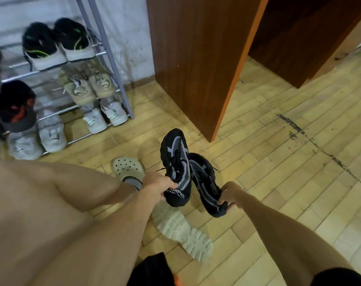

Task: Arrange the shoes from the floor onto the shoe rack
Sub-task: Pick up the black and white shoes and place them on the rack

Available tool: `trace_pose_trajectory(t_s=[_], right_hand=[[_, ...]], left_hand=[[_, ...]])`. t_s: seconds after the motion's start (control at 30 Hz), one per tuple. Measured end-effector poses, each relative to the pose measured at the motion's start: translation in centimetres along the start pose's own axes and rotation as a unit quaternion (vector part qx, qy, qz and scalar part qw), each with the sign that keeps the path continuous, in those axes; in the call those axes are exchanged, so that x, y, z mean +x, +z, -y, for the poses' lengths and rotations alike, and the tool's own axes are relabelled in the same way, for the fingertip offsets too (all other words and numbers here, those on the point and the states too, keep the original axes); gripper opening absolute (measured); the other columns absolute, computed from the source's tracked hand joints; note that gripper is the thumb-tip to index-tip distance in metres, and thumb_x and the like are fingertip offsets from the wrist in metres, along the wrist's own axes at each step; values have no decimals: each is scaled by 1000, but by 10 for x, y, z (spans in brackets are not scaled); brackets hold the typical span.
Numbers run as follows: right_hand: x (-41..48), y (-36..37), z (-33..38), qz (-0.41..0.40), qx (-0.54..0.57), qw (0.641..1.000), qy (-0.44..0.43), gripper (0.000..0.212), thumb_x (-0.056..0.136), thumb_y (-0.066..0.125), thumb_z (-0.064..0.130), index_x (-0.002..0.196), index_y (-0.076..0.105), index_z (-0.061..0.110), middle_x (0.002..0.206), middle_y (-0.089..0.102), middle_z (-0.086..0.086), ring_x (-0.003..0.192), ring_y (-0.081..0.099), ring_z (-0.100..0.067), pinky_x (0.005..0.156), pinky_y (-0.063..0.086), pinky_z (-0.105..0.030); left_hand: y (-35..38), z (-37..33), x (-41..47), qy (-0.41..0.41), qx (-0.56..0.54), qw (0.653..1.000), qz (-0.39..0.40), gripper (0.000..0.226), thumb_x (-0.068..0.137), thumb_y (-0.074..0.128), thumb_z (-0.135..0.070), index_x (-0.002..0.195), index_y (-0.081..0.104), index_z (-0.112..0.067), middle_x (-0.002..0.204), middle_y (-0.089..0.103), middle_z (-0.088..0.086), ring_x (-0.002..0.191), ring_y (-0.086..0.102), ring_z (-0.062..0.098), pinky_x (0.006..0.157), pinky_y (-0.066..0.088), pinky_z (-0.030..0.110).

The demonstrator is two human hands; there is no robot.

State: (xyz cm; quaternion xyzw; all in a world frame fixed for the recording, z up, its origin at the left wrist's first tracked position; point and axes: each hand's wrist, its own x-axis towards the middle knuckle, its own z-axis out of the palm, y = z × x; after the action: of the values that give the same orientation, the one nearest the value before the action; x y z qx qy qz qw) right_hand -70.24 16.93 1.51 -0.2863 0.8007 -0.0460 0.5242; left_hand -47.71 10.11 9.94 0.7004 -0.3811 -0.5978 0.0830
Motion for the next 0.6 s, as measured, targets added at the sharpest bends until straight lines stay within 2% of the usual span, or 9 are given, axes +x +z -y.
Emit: trace_pose_trajectory(t_s=[0.13,0.23,0.3,0.37,0.5,0.6], right_hand=[[-23,-28,57,-33,75,993,-84,54,73,72,-12,120,52,5,107,55,-15,87,62,-33,70,61,-49],[-42,-42,111,-9,134,977,-165,55,74,71,-13,121,45,3,100,62,-16,81,65,-31,57,61,-43],[-59,-47,151,2,155,965,-211,52,76,69,-14,117,43,5,104,62,-19,83,65,-34,55,60,-42],[-78,-49,192,11,181,952,-248,47,77,66,-15,110,43,7,109,59,-20,84,64,-35,51,59,-40],[-119,-48,275,22,233,920,-315,41,78,65,-16,107,46,7,113,60,-20,93,65,-41,55,59,-42],[-151,-46,336,38,246,898,-362,36,79,64,-16,106,51,5,103,63,-15,97,65,-42,59,60,-47]], left_hand=[[-24,-28,-15,44,-37,997,-45,42,64,84,0,102,67,3,111,70,18,99,67,35,81,58,46],[-57,-53,-31,85,-60,991,-87,27,65,84,-2,86,67,0,101,71,15,90,67,31,81,58,46],[-86,-70,-45,116,-78,983,-121,32,66,84,-3,94,68,0,95,69,11,85,66,29,78,59,41],[-120,-86,-56,145,-104,973,-146,36,65,84,0,98,68,0,97,71,11,86,68,29,76,59,40],[-193,-114,-78,189,-154,948,-205,33,64,83,4,94,69,1,97,72,11,83,69,29,68,58,38],[-247,-134,-89,212,-180,929,-245,29,60,85,3,84,70,-2,95,73,12,79,70,29,65,61,43]])
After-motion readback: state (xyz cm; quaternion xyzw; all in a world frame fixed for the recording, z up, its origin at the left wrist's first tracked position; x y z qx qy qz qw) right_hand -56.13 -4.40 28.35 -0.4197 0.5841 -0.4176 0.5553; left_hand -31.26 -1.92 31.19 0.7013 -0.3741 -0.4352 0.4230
